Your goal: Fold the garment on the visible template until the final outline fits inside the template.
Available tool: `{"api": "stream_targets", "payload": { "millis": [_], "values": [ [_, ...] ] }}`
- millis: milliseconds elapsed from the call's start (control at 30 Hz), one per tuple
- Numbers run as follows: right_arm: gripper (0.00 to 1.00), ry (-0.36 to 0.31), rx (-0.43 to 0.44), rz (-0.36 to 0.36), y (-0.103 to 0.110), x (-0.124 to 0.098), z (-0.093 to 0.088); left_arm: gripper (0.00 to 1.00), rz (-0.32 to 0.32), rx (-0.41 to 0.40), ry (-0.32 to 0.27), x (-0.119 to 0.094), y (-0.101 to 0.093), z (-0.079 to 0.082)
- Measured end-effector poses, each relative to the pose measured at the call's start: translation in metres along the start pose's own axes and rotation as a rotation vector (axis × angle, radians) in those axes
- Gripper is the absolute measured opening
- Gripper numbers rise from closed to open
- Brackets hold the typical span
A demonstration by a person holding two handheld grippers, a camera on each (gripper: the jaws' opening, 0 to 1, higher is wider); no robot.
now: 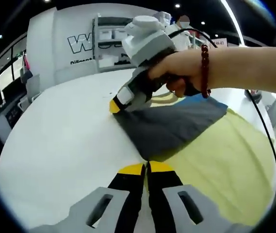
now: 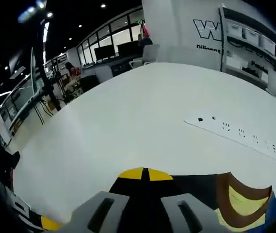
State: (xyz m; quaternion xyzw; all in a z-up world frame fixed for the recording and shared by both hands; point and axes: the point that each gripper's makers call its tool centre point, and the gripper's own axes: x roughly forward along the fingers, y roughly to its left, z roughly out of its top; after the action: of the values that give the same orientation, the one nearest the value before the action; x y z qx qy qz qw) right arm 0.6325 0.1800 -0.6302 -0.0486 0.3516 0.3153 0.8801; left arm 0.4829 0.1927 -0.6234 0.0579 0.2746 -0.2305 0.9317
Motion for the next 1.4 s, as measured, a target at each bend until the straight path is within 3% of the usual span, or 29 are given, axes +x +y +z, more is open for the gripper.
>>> {"api": "stream_targets", "payload": {
  "millis": [133,467,833,1000,1200,1400],
  "values": [
    [0.0,-0.03,0.026,0.008,0.006,-0.002,0.007,0.06,0.015,0.014,0.013,-0.002,0.006,-0.004],
    [0.0,-0.034,-0.008,0.029,0.029,0.006,0.013,0.06,0.03,0.006,0.039,-0.012,0.023,-0.014],
    [0.0,-0.067,-0.047,0.026,0.035,0.007,0.024,0.06,0.032,-0.003,0.066,-0.016,0.042,-0.024],
    [0.21,-0.093,-0.012,0.005,0.026,-0.008,0.032,0.06,0.045,-0.013,0.063,-0.018,0.048,-0.024],
    [0.31,-0.12,0.04,-0.012,0.017,-0.031,0.025,0.06,0.073,-0.017,0.068,-0.02,0.061,-0.025],
    [0.34,-0.142,0.025,-0.053,0.006,-0.055,0.018,0.06,0.081,-0.023,0.071,-0.023,0.07,-0.028]
  ]
}}
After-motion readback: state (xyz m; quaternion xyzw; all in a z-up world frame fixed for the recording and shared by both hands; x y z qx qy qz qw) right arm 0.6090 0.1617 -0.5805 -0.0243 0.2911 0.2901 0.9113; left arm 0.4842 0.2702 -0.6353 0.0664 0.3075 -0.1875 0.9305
